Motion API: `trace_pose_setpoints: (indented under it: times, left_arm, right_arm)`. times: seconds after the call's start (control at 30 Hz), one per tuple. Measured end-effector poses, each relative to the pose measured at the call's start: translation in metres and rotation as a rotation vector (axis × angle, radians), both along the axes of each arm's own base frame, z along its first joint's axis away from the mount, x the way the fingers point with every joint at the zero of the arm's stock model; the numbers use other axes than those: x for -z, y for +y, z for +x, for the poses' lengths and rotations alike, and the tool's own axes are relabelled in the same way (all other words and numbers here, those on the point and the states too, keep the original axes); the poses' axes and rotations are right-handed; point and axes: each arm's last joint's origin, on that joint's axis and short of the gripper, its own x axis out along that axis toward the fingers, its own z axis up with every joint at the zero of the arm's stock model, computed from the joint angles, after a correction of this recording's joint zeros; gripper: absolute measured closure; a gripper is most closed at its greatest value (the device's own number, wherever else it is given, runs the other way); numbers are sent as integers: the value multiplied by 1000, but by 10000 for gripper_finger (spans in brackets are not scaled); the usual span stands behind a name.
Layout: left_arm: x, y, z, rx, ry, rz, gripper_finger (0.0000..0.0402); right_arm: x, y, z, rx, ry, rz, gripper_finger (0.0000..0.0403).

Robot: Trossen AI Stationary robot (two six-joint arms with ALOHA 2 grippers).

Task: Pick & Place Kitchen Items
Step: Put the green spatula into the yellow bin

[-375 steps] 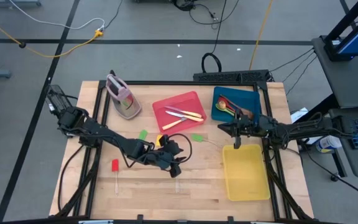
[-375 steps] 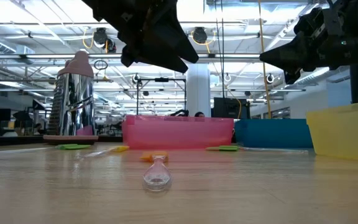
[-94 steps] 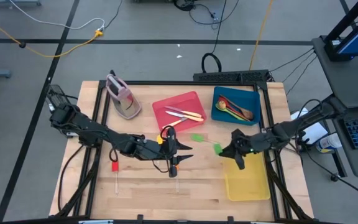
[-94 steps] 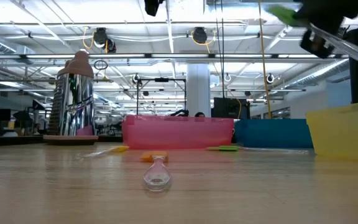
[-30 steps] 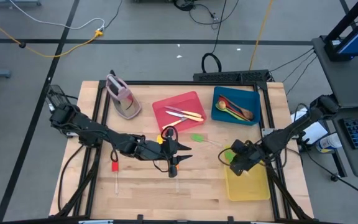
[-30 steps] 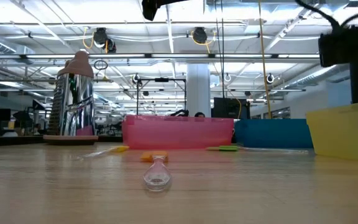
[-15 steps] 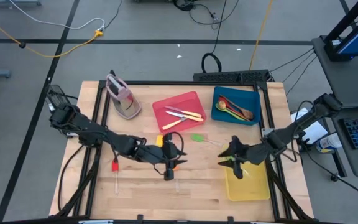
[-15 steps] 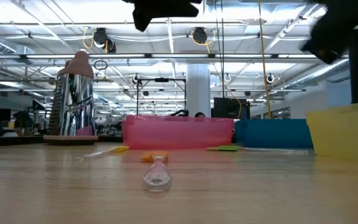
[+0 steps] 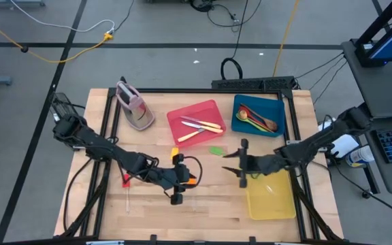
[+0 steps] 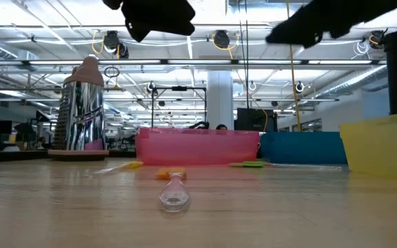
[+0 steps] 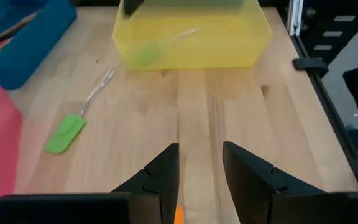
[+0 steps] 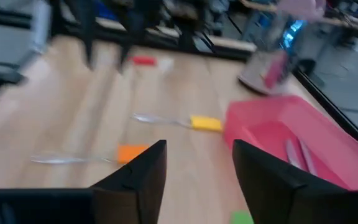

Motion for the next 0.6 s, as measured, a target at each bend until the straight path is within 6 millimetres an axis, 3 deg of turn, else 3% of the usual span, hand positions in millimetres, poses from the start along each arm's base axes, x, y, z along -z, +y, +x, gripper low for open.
trace_pose_setpoints:
  times: [0.13, 0.27, 0.4, 0.6]
  left_arm:
    - [-3, 0, -3, -4, 9, -25, 273]
    - [-9, 0, -7, 1, -2, -31, 273]
    - [-9, 1, -7, 0, 3, -29, 273]
    - [-9, 1, -8, 0, 7, -21, 273]
  right_arm:
    - [22, -19, 17, 106, 85, 36, 190]
    - [47, -42, 32, 169, 186, 179, 168]
    - [72, -66, 39, 244, 302, 295, 166]
    - [100, -86, 40, 351, 430, 318, 168]
